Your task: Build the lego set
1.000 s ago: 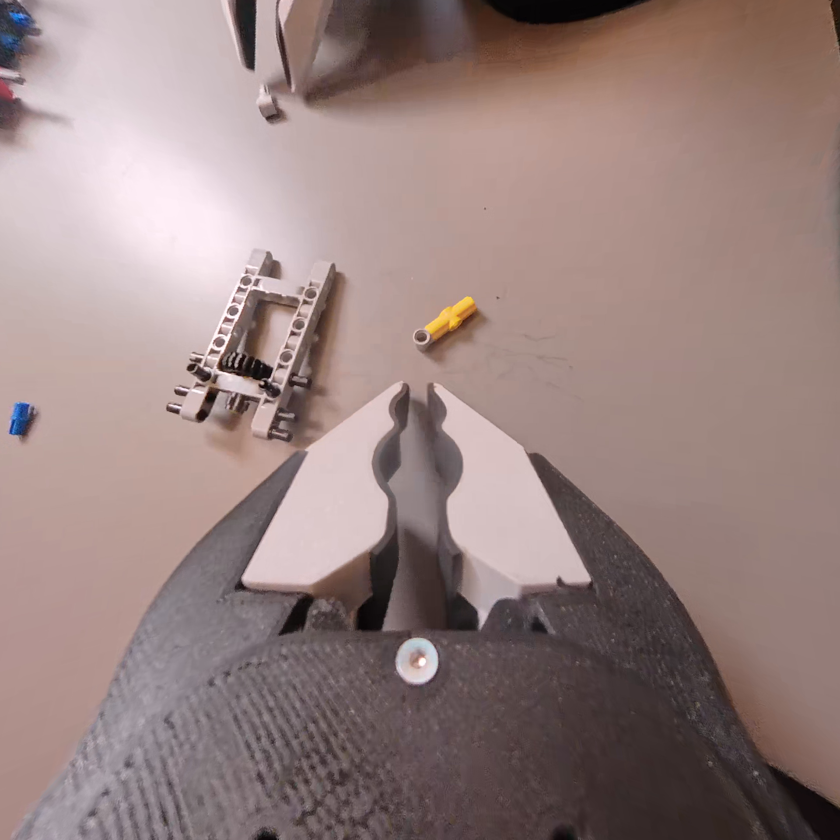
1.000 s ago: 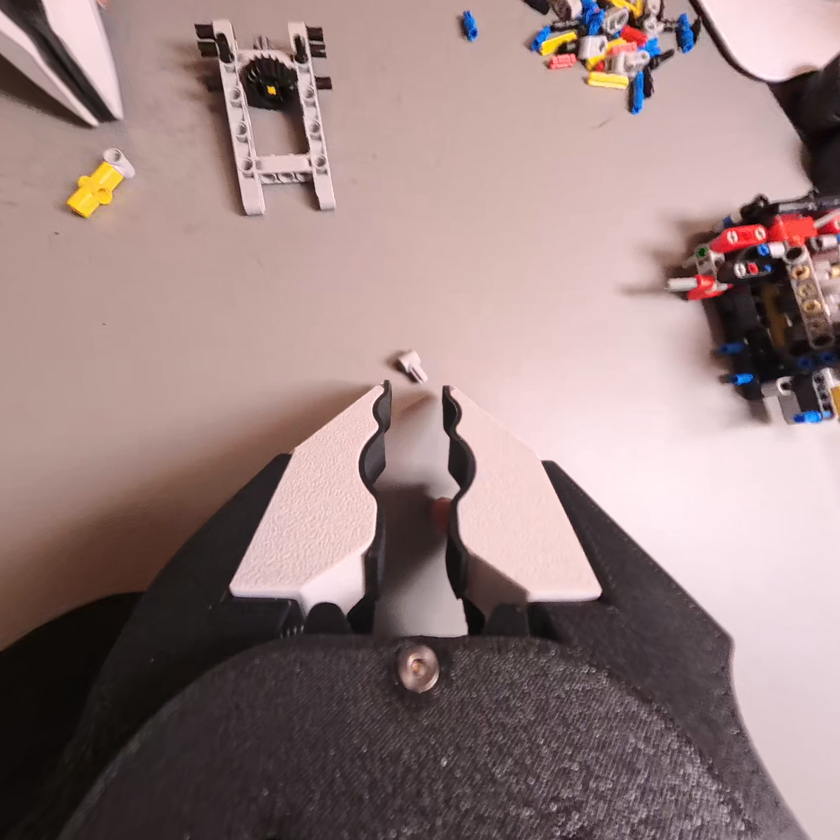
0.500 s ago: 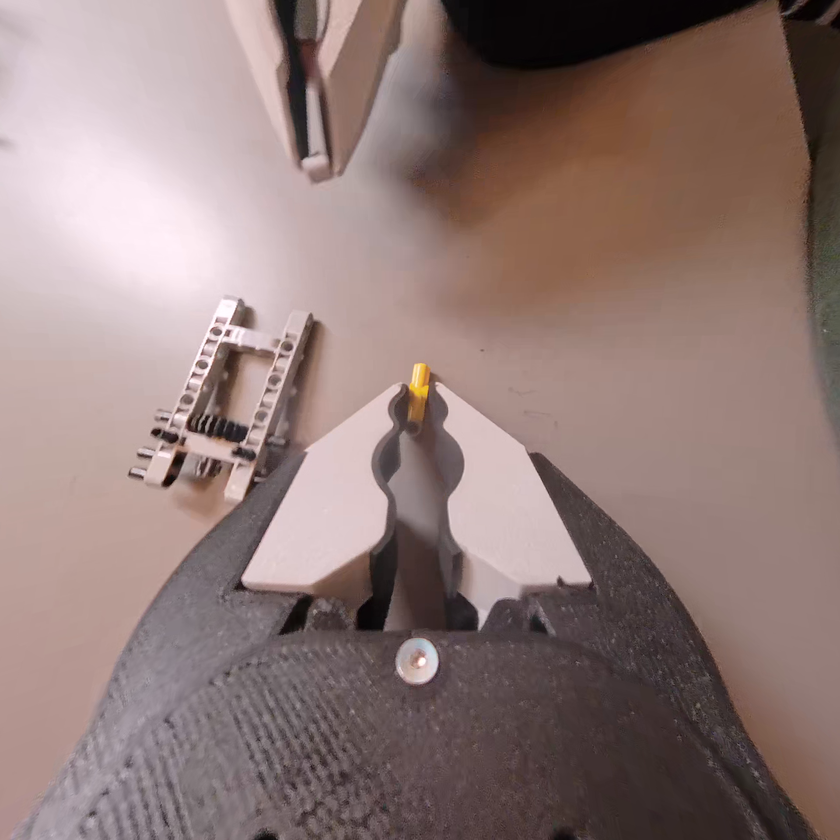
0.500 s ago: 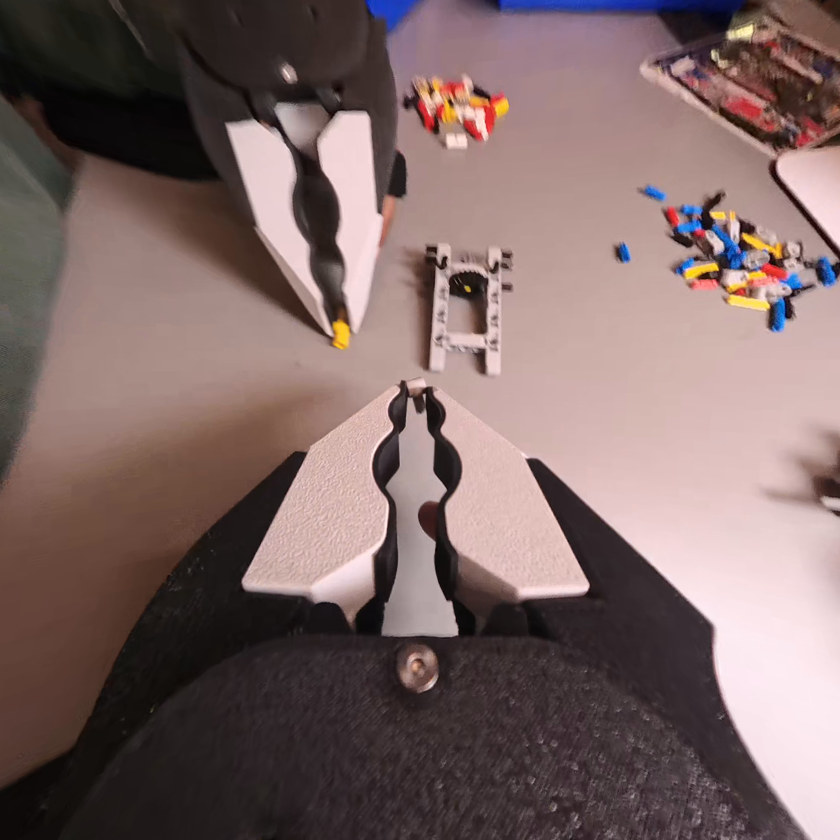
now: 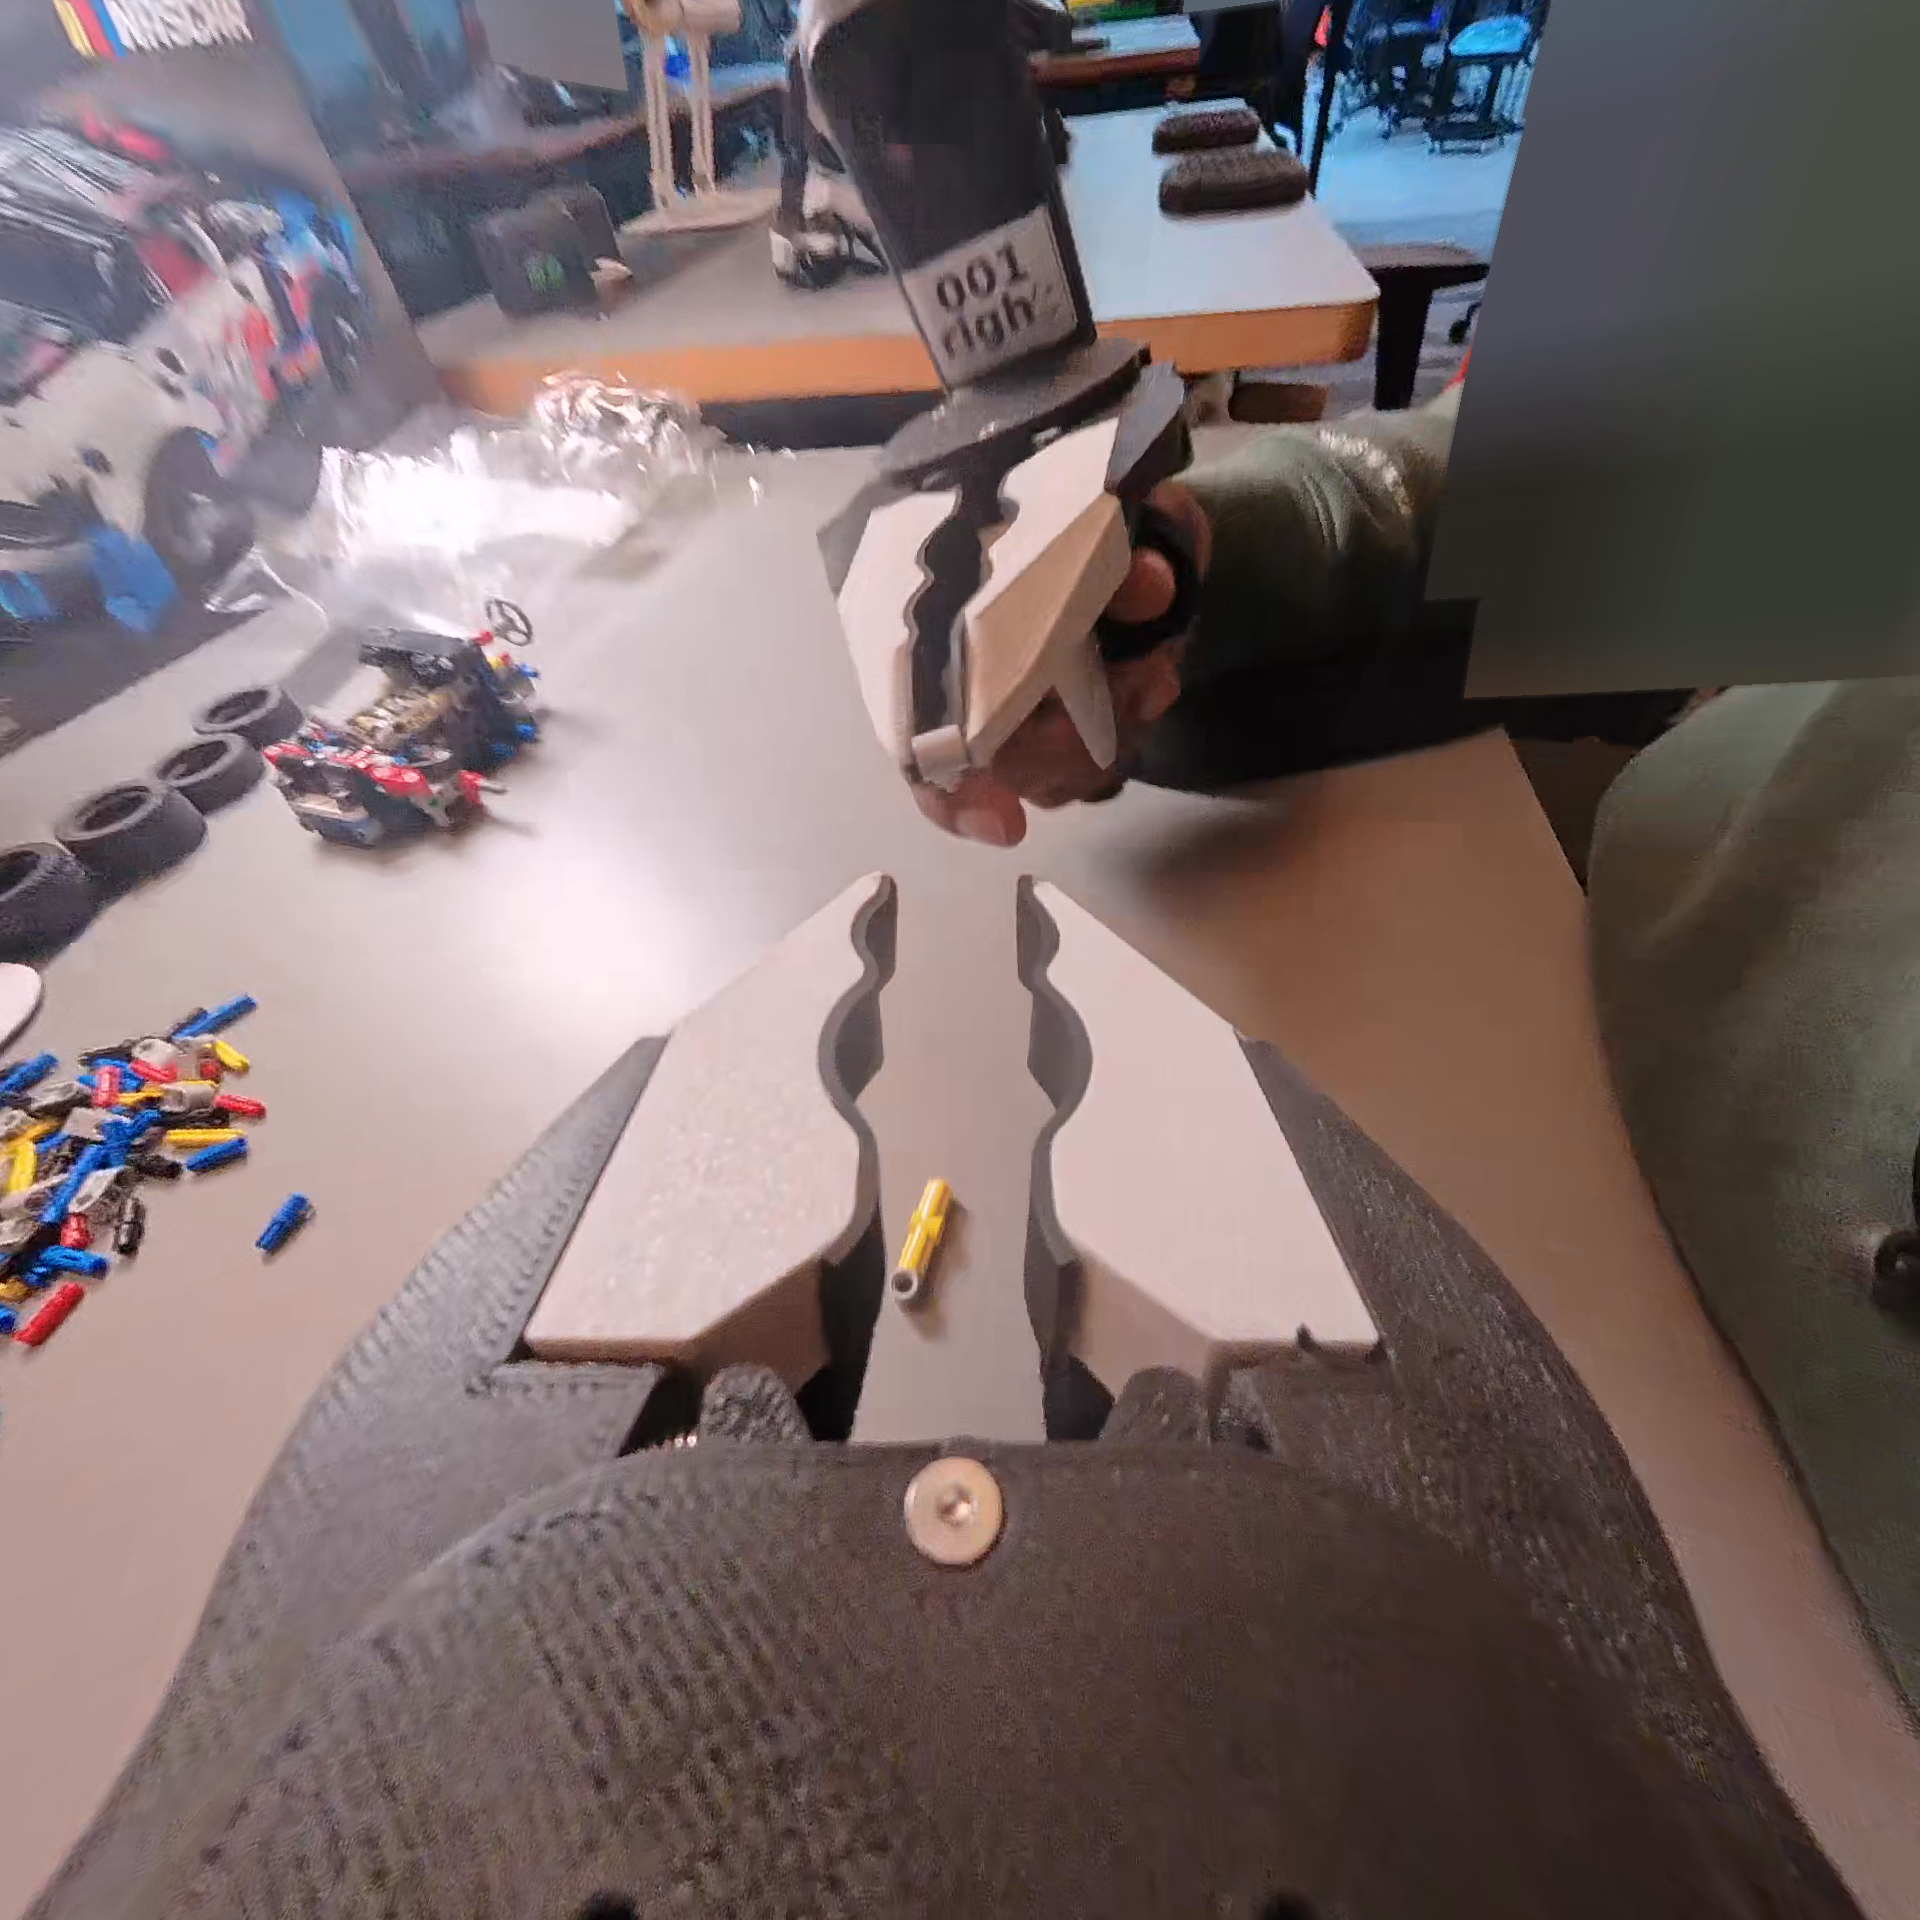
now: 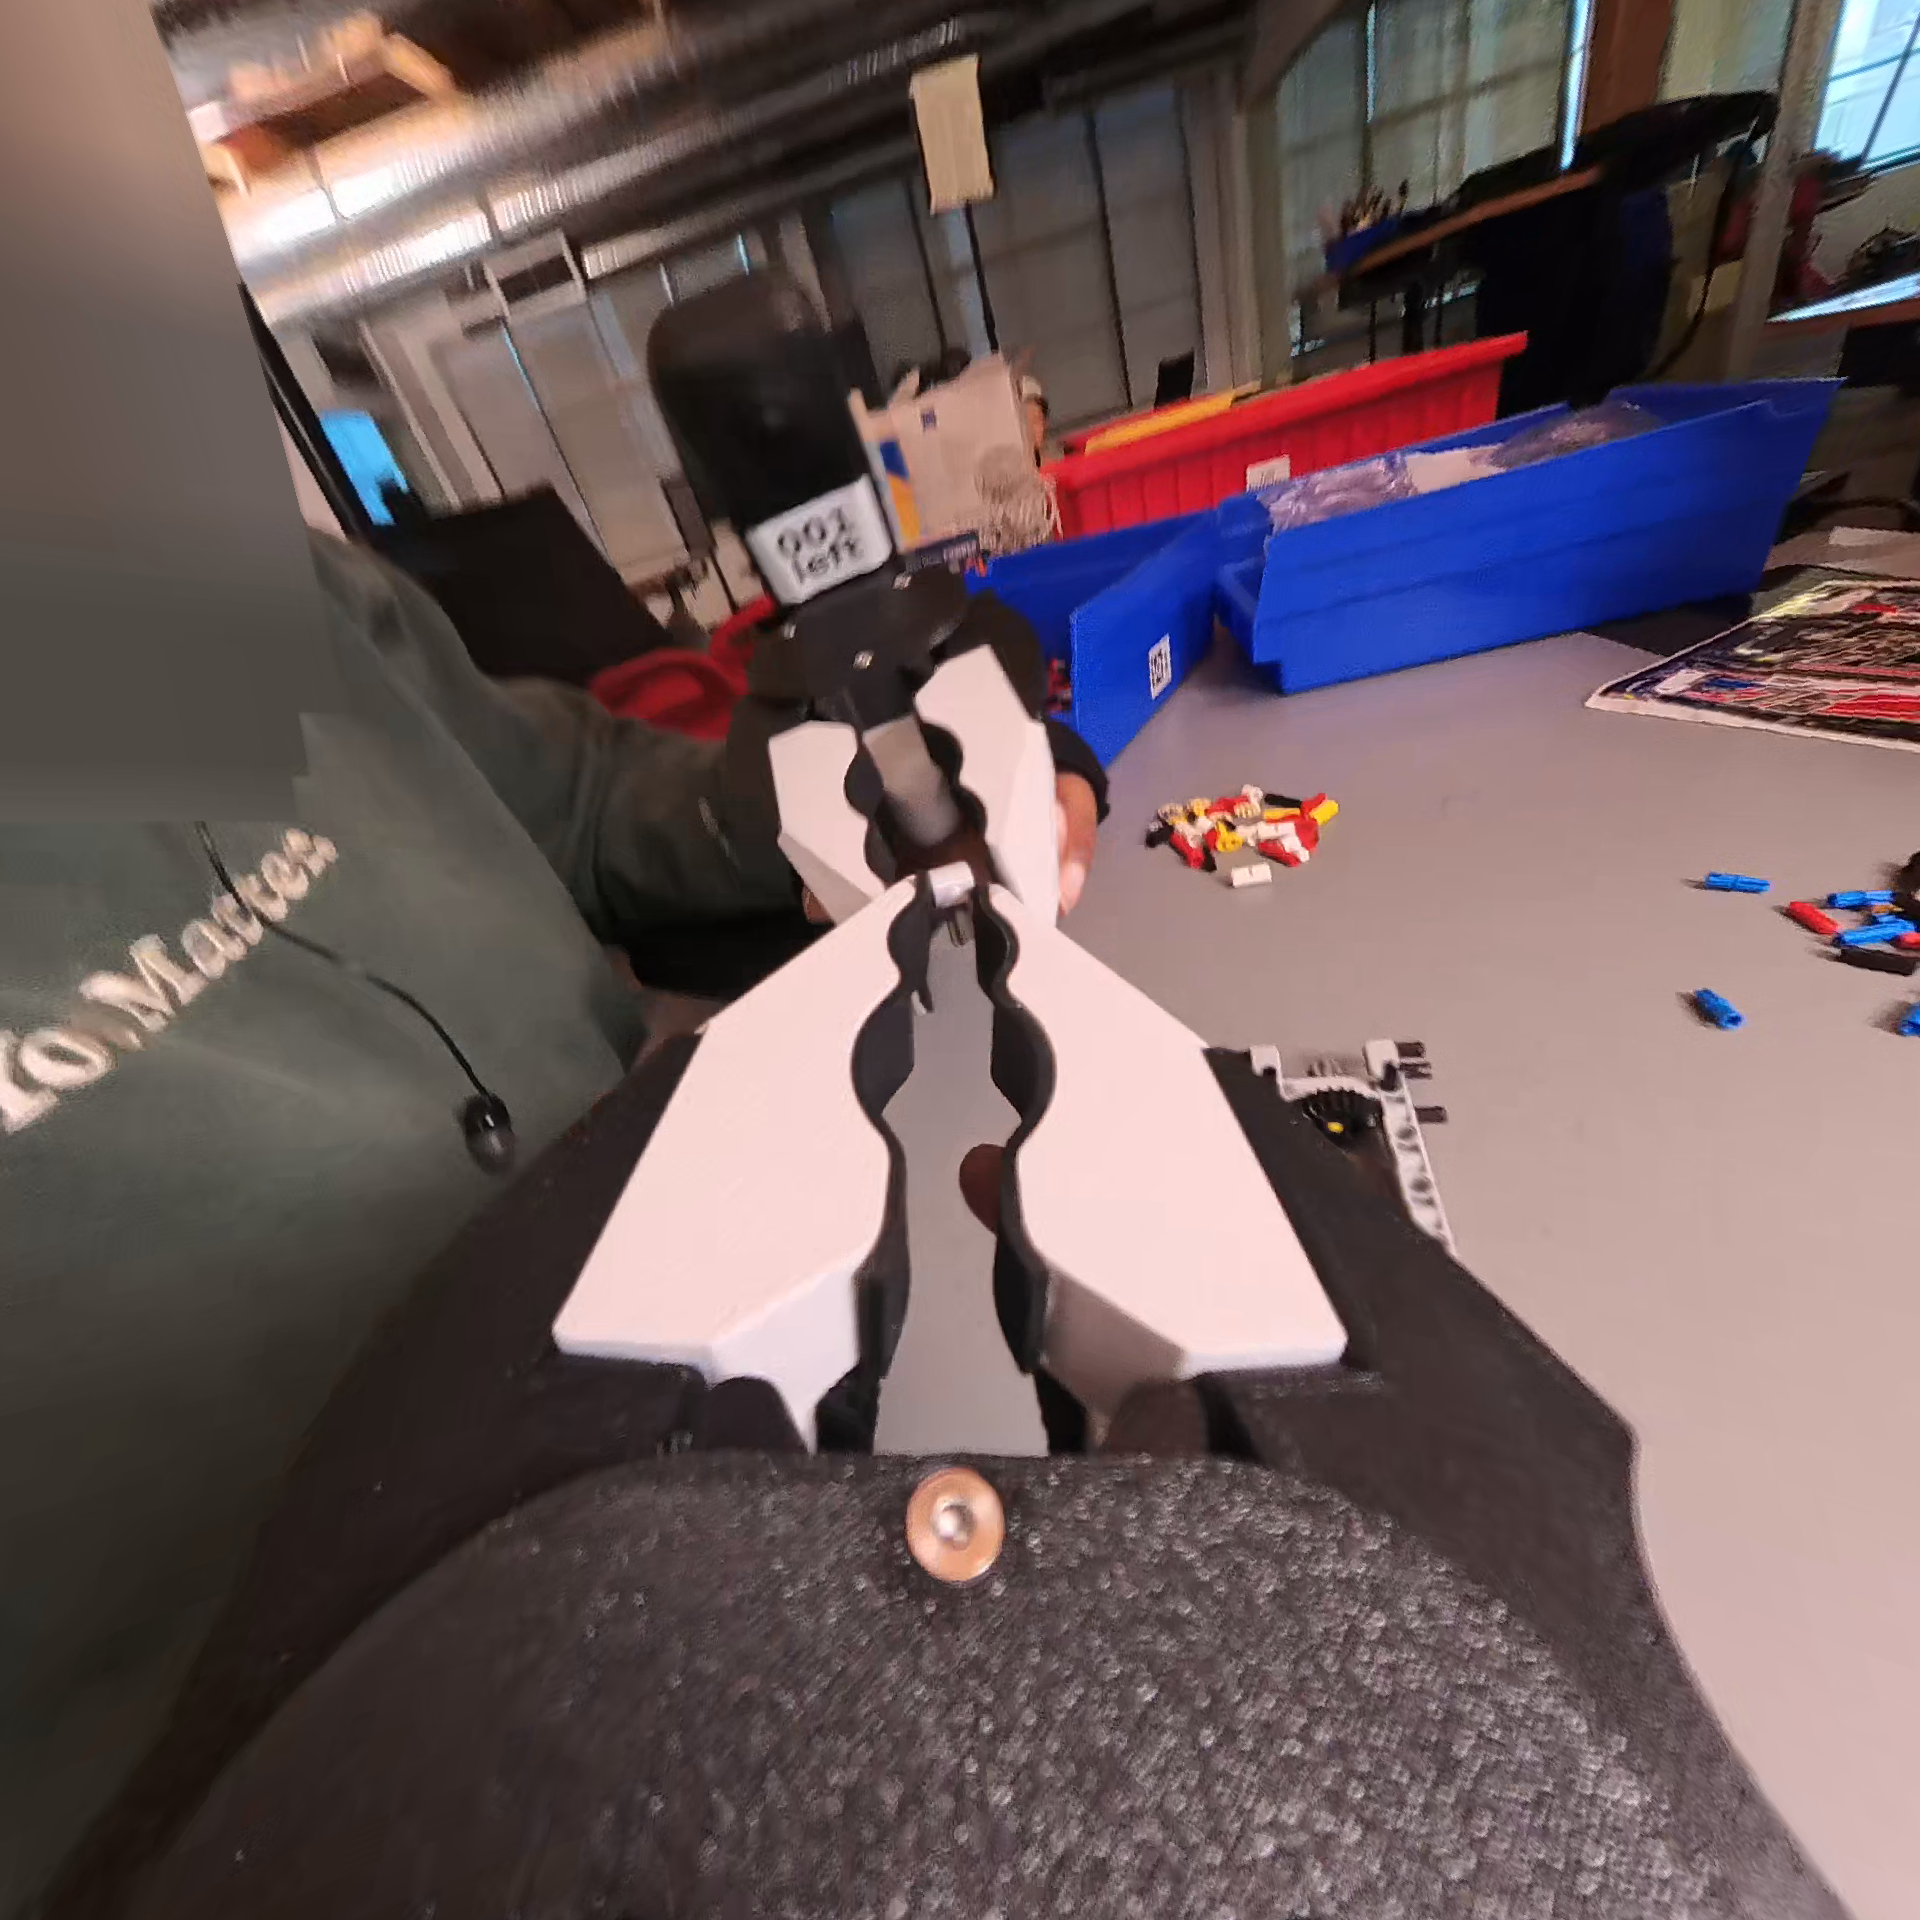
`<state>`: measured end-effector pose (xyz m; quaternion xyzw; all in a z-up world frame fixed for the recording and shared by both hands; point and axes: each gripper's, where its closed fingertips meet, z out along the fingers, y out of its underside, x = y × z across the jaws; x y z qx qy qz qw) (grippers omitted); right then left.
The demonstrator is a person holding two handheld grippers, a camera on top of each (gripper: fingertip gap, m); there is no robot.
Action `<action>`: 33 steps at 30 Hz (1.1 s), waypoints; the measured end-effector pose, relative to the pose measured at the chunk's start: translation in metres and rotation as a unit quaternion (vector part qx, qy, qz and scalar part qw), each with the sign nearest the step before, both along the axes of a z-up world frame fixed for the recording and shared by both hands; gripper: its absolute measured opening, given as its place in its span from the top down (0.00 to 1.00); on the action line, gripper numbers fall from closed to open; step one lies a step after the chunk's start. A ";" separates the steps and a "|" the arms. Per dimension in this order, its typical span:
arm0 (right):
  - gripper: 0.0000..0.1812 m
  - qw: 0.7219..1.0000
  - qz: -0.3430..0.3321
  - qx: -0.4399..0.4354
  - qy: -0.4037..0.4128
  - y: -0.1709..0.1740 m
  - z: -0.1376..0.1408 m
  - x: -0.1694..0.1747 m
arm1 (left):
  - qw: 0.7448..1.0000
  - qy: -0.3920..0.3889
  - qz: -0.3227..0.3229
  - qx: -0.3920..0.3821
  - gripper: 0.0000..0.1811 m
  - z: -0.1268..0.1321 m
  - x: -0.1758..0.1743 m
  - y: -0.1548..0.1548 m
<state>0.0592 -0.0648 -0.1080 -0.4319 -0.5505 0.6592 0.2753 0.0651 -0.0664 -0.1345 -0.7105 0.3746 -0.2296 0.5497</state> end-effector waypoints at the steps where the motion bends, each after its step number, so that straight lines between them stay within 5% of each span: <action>1: 0.97 1.000 -0.001 -0.027 0.006 0.001 0.004 -0.001 | 1.000 -0.009 0.012 0.004 0.89 0.003 0.001 0.002; 5: 0.97 0.988 -0.030 -0.153 0.006 0.015 0.015 -0.013 | 0.995 -0.052 0.073 0.038 0.88 0.021 -0.003 0.016; 10: 0.97 0.932 -0.038 -0.360 0.015 0.031 0.025 -0.021 | 0.980 -0.017 0.154 0.123 0.87 0.039 -0.019 0.029; 15: 0.97 0.906 -0.041 -0.421 0.005 0.027 0.022 -0.028 | 0.968 0.034 0.178 0.175 0.90 0.043 -0.024 0.032; 23: 0.96 0.901 -0.040 -0.431 -0.010 0.026 0.017 -0.030 | 0.961 0.084 0.175 0.197 0.93 0.039 -0.026 0.031; 33: 0.97 0.969 -0.051 -0.241 0.001 0.027 0.028 -0.015 | 0.993 -0.090 0.072 0.028 0.99 0.042 -0.024 0.019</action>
